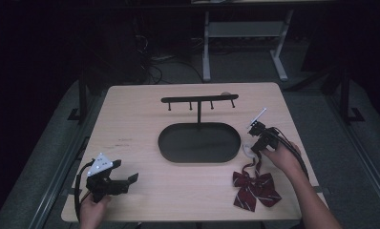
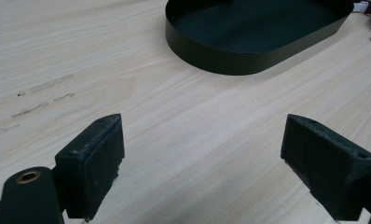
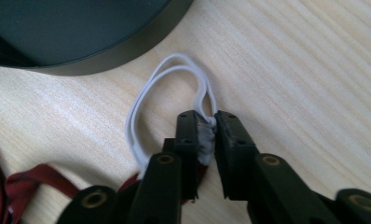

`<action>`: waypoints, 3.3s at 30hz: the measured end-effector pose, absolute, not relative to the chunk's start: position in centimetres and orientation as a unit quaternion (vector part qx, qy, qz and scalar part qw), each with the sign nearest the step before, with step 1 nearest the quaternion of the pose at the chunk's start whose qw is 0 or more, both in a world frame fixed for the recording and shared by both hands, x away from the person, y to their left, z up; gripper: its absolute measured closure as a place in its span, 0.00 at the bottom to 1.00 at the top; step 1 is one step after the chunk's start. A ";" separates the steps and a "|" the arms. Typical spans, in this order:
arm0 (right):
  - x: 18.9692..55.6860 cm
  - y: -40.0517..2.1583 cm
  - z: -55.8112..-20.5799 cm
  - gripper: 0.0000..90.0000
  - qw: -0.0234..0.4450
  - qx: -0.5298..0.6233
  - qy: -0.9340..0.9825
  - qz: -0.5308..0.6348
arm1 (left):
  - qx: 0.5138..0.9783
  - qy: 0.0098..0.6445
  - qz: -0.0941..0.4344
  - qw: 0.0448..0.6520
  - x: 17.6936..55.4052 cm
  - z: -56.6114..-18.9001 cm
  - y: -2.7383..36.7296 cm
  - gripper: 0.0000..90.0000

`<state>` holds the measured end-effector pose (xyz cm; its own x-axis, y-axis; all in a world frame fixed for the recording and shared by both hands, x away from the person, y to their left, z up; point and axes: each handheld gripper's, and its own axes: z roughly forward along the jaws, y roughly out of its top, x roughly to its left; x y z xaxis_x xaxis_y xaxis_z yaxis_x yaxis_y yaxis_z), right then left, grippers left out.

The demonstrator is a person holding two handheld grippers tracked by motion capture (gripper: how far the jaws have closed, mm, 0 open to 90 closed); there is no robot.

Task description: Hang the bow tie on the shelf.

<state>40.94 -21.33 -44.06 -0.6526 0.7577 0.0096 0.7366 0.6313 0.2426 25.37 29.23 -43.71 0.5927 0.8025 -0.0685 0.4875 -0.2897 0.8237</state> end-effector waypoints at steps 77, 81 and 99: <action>35.5 -19.8 -29.8 0.93 0.054 0.260 0.920 0.287 | 0.781 0.414 0.187 0.429 25.4 -43.7 29.3 0.15; 35.7 -19.6 -29.3 0.93 0.057 0.257 0.920 0.289 | 0.780 0.414 0.187 0.430 25.4 -43.7 29.3 0.15; 36.7 -18.8 -27.8 0.93 0.062 0.257 0.921 0.287 | 0.780 0.413 0.187 0.430 25.4 -43.7 29.3 0.15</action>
<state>36.73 -18.77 -27.84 -0.8603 0.5087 0.0341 0.4381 0.7034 0.5598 25.39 29.26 -43.73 0.5881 0.8063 -0.0637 0.4843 -0.2879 0.8262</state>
